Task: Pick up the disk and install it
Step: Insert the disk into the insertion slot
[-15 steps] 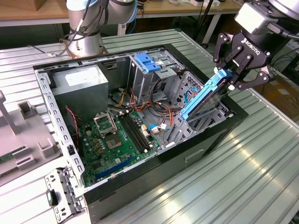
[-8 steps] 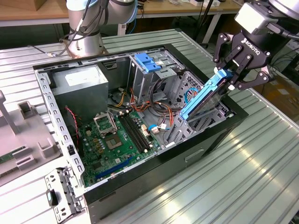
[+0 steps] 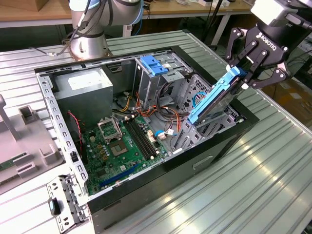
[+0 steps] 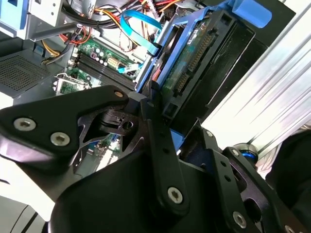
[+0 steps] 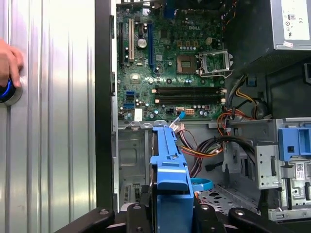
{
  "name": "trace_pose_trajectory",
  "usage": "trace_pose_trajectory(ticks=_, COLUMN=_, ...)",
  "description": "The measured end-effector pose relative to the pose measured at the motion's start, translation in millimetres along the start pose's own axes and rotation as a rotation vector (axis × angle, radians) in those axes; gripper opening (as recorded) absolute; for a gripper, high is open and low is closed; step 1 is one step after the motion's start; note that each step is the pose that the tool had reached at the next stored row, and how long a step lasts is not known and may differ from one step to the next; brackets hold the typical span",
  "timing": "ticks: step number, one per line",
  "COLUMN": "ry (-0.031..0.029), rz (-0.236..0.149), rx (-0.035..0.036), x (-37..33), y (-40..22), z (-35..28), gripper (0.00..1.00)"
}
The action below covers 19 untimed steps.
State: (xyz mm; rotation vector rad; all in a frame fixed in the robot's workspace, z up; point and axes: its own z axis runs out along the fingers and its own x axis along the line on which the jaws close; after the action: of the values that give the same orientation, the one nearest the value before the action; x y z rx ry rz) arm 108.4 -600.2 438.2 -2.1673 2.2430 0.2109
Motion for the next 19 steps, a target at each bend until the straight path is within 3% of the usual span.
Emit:
trace_pose_trajectory(ticks=4, ry=-0.0019, rz=0.000, rx=0.0007, x=-1.3, y=1.7, z=-12.8, gripper=0.36)
trace_pose_trajectory(ticks=8, ry=-0.0046, rz=-0.001, rx=0.0063, x=-1.0, y=11.0, z=-12.7, gripper=0.36)
trace_pose_trajectory(ticks=11, ry=-0.0047, rz=-0.001, rx=0.0064, x=-0.9, y=11.5, z=-12.6, gripper=0.36)
trace_pose_trajectory(ticks=13, ry=-0.0056, rz=-0.003, rx=0.0258, x=-1.0, y=11.8, z=-12.5, gripper=0.36)
trace_pose_trajectory(ticks=14, ry=-0.0063, rz=-0.005, rx=0.0403, x=-0.9, y=11.7, z=-12.4, gripper=0.36)
trace_pose_trajectory(ticks=19, ry=-0.0065, rz=-0.005, rx=0.0423, x=-0.9, y=14.7, z=-12.1, gripper=0.36)
